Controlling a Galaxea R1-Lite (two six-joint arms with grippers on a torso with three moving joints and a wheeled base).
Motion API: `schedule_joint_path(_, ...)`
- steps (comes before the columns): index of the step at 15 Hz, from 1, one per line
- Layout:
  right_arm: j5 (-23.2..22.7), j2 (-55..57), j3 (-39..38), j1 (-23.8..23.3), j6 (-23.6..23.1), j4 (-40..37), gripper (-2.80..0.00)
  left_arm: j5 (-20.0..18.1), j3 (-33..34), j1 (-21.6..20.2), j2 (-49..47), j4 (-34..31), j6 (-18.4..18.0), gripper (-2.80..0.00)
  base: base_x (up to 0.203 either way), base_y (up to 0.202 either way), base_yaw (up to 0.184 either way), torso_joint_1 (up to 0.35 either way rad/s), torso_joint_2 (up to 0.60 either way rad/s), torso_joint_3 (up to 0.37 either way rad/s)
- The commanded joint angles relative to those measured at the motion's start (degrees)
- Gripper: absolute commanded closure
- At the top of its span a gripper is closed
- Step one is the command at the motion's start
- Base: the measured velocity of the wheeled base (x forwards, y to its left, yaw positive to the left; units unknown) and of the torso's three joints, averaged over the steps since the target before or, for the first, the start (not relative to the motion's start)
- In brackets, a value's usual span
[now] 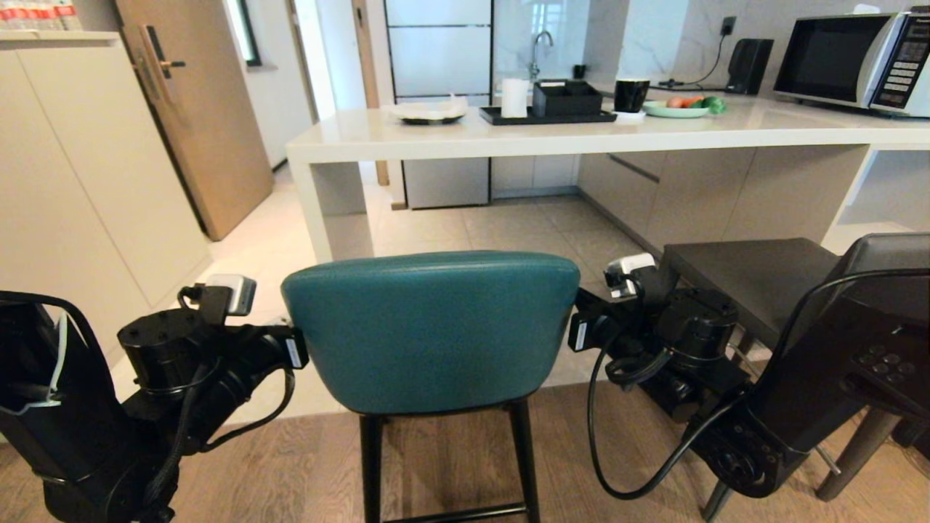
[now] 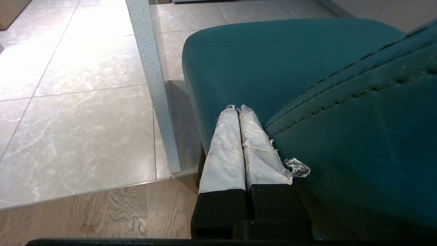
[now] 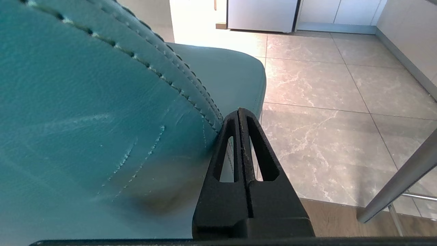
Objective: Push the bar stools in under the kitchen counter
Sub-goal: Pull the blue chair out from under the dining table
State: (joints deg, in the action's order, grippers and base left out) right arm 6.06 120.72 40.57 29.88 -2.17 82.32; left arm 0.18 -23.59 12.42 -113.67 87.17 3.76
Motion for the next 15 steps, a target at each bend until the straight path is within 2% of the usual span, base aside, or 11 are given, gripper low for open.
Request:
schedule_joint_path(1, 0.0, -0.2, 0.0, 0.0, 0.0, 0.4, 0.0, 0.0, 0.3, 0.0, 0.0, 0.5, 0.0, 0.0, 0.0, 0.0, 0.0, 0.0, 0.0, 0.0)
schedule_joint_path(4, 0.0, -0.3, -0.2, -0.1, 0.0, 0.4, 0.0, 0.0, 0.7, 0.1, 0.4, 0.5, 0.0, 0.0, 0.0, 0.0, 0.0, 0.0, 0.0, 0.0)
schedule_joint_path(7, 0.0, -2.0, -3.2, -0.6, -0.1, 0.2, 0.0, -0.7, 5.0, -0.8, 3.2, 0.5, 0.4, 0.0, 0.0, 0.0, 0.0, 0.0, 0.0, 0.0)
schedule_joint_path(9, 0.0, -3.1, -5.3, -2.4, -0.1, 0.6, 0.0, -0.6, 6.3, -3.3, 4.0, 0.5, 0.5, 0.0, 0.0, 0.0, 0.0, 0.0, 0.0, 0.0)
schedule_joint_path(11, -0.3, -4.8, -6.8, -6.0, 0.1, 0.7, 0.0, -0.7, 7.4, -6.9, 4.5, 0.5, 0.6, 0.0, 0.0, 0.0, 0.0, 0.0, 0.0, 0.0)
schedule_joint_path(13, -0.6, -6.9, -7.4, -8.5, 0.2, 0.7, 0.0, -0.4, 7.0, -8.3, 3.6, 0.5, 0.3, 0.0, 0.0, 0.0, 0.0, 0.0, 0.0, 0.0)
schedule_joint_path(15, -0.6, -9.0, -8.7, -9.0, 0.3, 0.7, 0.0, -0.2, 7.0, -9.4, 2.6, 0.5, 0.4, 0.0, 0.0, 0.0, 0.0, 0.0, 0.0, 0.0)
